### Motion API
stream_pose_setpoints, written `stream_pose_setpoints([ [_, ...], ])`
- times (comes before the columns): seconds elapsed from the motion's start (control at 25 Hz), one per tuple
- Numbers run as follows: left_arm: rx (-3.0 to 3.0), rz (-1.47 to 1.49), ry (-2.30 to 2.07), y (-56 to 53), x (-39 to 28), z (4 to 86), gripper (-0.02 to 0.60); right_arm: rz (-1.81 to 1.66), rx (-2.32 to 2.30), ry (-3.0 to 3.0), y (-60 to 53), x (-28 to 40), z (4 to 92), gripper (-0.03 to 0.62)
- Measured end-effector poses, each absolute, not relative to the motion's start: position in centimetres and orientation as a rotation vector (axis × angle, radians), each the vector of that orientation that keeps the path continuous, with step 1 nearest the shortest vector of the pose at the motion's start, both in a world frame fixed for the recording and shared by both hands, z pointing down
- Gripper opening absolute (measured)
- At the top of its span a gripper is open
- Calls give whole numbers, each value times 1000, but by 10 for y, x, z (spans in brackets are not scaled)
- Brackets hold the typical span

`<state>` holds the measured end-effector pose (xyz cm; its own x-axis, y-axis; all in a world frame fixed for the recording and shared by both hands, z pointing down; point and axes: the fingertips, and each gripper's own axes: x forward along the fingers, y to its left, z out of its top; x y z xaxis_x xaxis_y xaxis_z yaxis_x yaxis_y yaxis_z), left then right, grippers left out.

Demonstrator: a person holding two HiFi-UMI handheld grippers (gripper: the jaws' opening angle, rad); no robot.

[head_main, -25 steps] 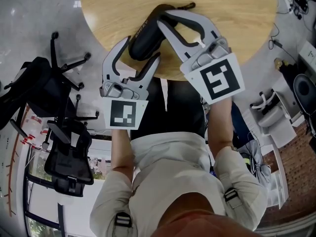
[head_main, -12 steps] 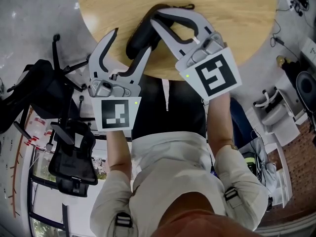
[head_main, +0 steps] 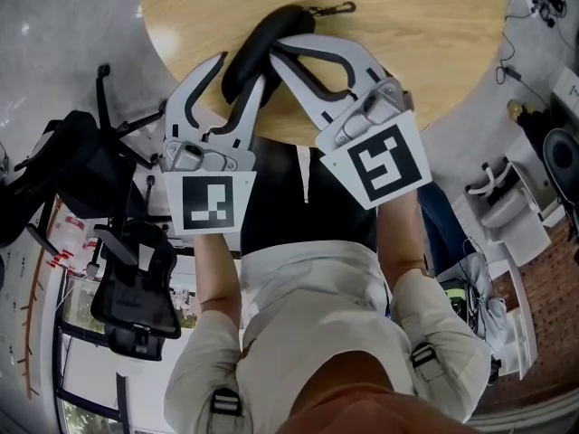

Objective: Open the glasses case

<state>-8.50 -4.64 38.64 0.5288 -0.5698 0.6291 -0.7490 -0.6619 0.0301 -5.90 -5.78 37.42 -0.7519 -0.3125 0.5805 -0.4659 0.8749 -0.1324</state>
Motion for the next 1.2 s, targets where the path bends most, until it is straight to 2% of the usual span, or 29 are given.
stream_pose_setpoints([
  [0.2,2473,902,-1067,-45,-80,396,141,343,542,-2447,-53,-59,378,21],
  [0.44,2416,882,-1103,-49,-86,403,117,307,533,-2402,-47,-56,380,20],
  [1.2,2314,882,-1216,-63,-103,417,95,329,590,-2358,-32,-38,385,20],
])
